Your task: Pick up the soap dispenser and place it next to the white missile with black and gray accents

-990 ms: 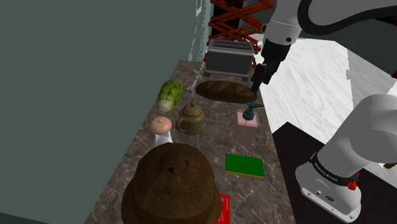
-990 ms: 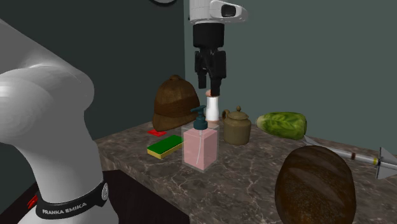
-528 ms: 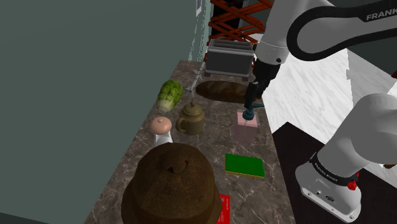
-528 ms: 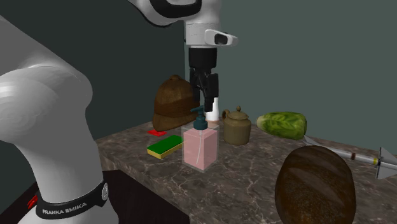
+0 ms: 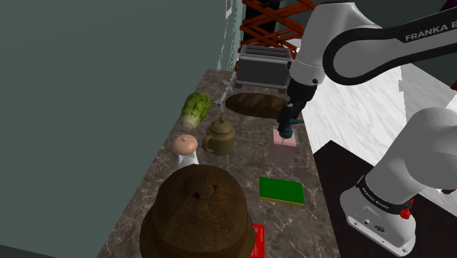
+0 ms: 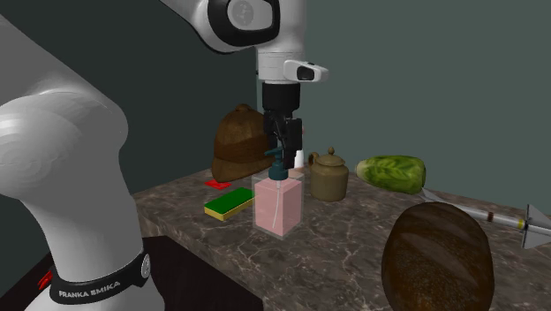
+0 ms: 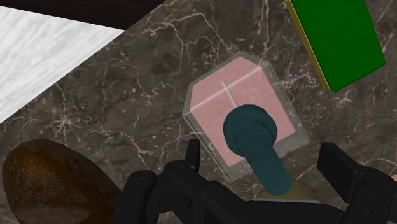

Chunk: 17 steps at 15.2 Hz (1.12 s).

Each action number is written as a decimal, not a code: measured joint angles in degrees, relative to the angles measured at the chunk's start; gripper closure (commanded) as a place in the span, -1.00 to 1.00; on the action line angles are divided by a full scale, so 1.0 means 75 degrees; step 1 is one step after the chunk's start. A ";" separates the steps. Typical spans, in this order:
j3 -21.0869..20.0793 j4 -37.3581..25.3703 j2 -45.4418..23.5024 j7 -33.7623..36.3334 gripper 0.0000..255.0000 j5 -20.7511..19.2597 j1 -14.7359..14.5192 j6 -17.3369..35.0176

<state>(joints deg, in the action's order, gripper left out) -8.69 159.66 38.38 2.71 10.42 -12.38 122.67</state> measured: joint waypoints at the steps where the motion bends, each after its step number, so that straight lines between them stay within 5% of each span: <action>1: 0.0000 0.0003 -0.0003 -0.0001 -1.00 0.0001 0.0000 0.0006; 3: 0.0000 0.0006 -0.0004 -0.0002 -1.00 0.0001 0.0000 0.0011; 4: 0.0000 0.0006 -0.0004 -0.0002 1.00 0.0001 0.0000 0.0011; 17: 0.0010 -0.0142 0.0108 0.0028 1.00 -0.0018 0.0001 -0.0243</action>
<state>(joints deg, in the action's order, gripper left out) -8.62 158.60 39.19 2.92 10.28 -12.37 120.85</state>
